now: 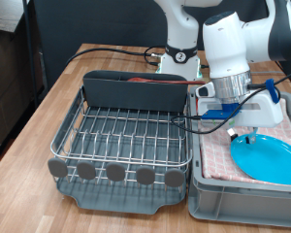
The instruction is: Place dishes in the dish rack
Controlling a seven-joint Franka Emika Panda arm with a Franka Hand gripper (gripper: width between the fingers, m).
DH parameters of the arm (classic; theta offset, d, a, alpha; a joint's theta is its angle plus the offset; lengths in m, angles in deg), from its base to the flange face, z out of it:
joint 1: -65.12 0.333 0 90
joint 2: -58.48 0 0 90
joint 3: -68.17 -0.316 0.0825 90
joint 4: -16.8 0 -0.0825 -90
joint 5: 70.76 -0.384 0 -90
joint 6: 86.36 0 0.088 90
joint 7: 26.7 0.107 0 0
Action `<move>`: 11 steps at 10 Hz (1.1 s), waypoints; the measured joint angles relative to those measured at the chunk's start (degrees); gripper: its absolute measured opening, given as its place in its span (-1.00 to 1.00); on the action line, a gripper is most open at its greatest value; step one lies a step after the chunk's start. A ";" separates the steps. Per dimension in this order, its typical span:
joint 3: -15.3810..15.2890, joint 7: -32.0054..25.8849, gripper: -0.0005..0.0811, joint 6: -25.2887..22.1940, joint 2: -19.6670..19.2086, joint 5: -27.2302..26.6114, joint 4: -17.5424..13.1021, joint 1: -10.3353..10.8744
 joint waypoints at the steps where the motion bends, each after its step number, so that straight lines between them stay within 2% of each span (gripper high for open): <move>1: -0.39 -0.37 -0.54 0.12 -0.01 -0.49 0.02 -0.37; 2: -0.90 -1.01 -0.54 0.23 0.00 -1.05 0.03 -0.85; 3: -1.61 -1.97 -0.86 0.46 0.00 -1.86 0.03 -1.47; 6: -1.52 -2.14 -0.86 1.01 0.21 -1.56 0.25 -1.48; 7: -0.40 -1.29 -0.86 0.97 0.60 -0.12 0.47 -0.65; 9: 4.29 4.45 -0.86 -0.35 1.96 6.57 1.26 3.04; 11: 7.79 9.07 -0.91 -2.11 3.86 11.53 1.93 5.79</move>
